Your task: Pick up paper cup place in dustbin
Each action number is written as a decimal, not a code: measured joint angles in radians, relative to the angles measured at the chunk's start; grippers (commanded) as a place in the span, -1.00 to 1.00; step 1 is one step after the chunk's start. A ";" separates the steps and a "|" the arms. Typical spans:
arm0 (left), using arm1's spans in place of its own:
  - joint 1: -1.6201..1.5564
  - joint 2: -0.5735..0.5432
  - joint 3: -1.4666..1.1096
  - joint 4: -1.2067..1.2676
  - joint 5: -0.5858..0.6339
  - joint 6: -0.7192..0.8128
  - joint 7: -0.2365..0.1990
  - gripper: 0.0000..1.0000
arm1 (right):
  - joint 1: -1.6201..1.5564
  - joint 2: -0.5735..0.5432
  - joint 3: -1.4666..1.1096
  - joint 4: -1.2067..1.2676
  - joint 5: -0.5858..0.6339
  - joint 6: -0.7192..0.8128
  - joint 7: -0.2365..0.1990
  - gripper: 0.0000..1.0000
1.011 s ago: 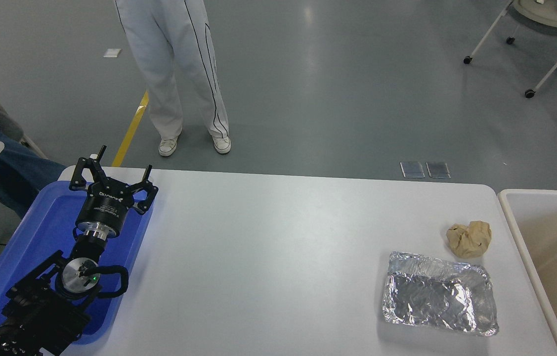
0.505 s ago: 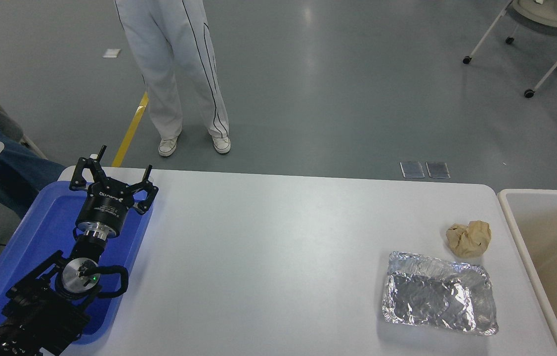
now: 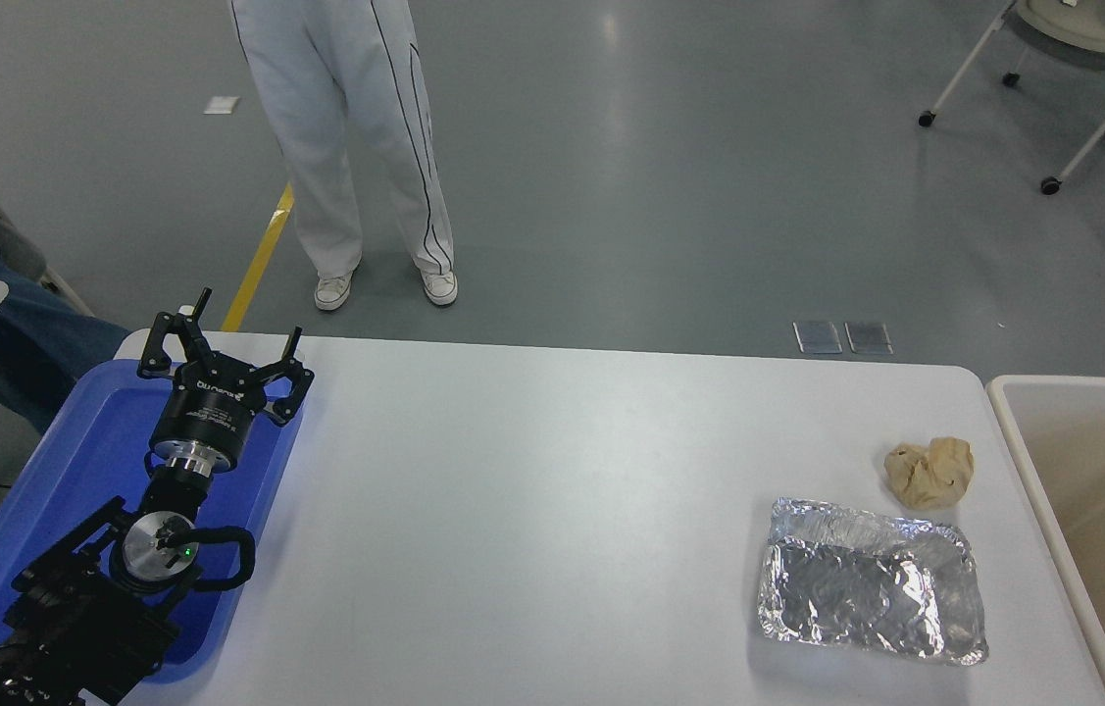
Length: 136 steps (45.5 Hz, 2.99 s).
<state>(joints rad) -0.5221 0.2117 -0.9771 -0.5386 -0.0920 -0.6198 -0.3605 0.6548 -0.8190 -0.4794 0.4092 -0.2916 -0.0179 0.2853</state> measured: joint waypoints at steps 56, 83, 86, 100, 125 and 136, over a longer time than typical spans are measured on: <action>-0.001 0.000 0.000 0.001 0.000 0.002 0.000 1.00 | 1.240 0.178 -1.043 0.794 -0.039 0.729 0.002 1.00; -0.001 0.000 0.001 0.001 0.000 0.002 0.000 1.00 | 1.646 0.409 -0.980 1.050 -0.044 0.798 0.001 1.00; -0.001 0.000 0.001 0.001 0.000 0.002 0.000 1.00 | 1.677 0.435 -0.973 1.065 -0.044 0.800 0.002 1.00; -0.001 0.000 0.001 0.001 0.000 0.002 0.000 1.00 | 1.733 0.487 -0.938 1.093 -0.040 0.802 0.001 1.00; -0.001 0.000 0.000 0.001 0.000 0.002 0.000 1.00 | 1.740 0.502 -0.973 1.096 -0.013 0.803 -0.003 1.00; -0.001 0.000 0.000 0.001 0.000 0.002 0.000 1.00 | 1.738 0.505 -0.983 1.096 0.003 0.803 -0.004 1.00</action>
<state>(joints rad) -0.5231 0.2117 -0.9770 -0.5377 -0.0920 -0.6182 -0.3605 2.3925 -0.3136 -1.4627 1.5047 -0.2883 0.7854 0.2811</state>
